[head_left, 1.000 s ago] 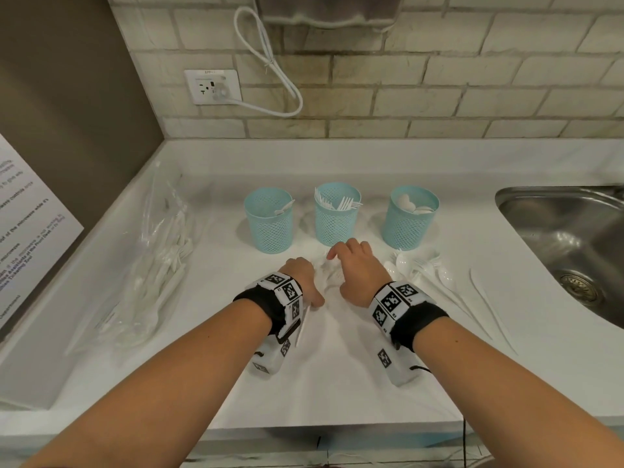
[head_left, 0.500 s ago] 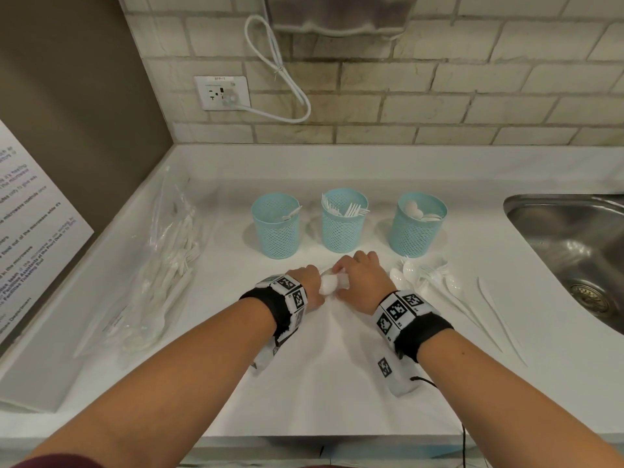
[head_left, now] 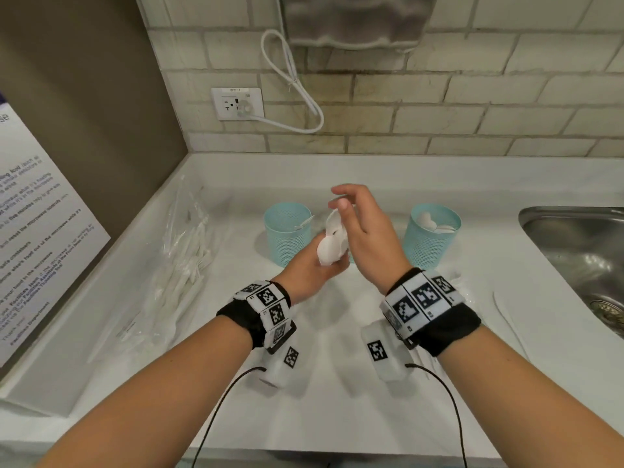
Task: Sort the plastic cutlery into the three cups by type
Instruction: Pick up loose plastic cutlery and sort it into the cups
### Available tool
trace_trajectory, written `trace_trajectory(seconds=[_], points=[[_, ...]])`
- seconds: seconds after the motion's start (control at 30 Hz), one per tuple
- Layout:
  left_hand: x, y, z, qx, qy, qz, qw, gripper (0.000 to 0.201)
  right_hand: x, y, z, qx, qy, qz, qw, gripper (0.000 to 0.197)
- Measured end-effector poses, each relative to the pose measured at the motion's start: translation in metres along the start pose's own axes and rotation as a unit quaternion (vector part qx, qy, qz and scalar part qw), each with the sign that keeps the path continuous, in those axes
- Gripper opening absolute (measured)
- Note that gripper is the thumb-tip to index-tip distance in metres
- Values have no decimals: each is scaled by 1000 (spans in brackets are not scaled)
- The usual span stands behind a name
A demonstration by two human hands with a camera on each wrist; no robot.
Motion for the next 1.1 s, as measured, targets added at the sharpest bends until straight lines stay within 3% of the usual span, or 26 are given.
trace_trajectory(seconds=[0.13,0.33,0.5,0.63,1.1], points=[[2,0,0,-13,73,43,996,24,-10,-11,-8,49,34,-57,997,26],[2,3,-32,89,32,7,995,20,-25,-4,13,-34,19,-178,983,39],[1,7,-34,116,64,-8,991,12,-14,-5,14,-71,-67,-120,988,41],[5,11,-24,89,108,13,990,11,-4,-11,14,-85,-140,-61,985,38],[26,23,11,62,175,74,980,6,-5,-21,0,-111,-297,-51,947,3]])
Point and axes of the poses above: each hand's wrist, its own y-axis away from the middle knuckle, its own x-axis out of the back of the hand, z = x × y, the point moved 1 cm from there along -y, towards the middle knuckle, and after that the axes turned 10 degrees about -z, right-handed, at the moved point
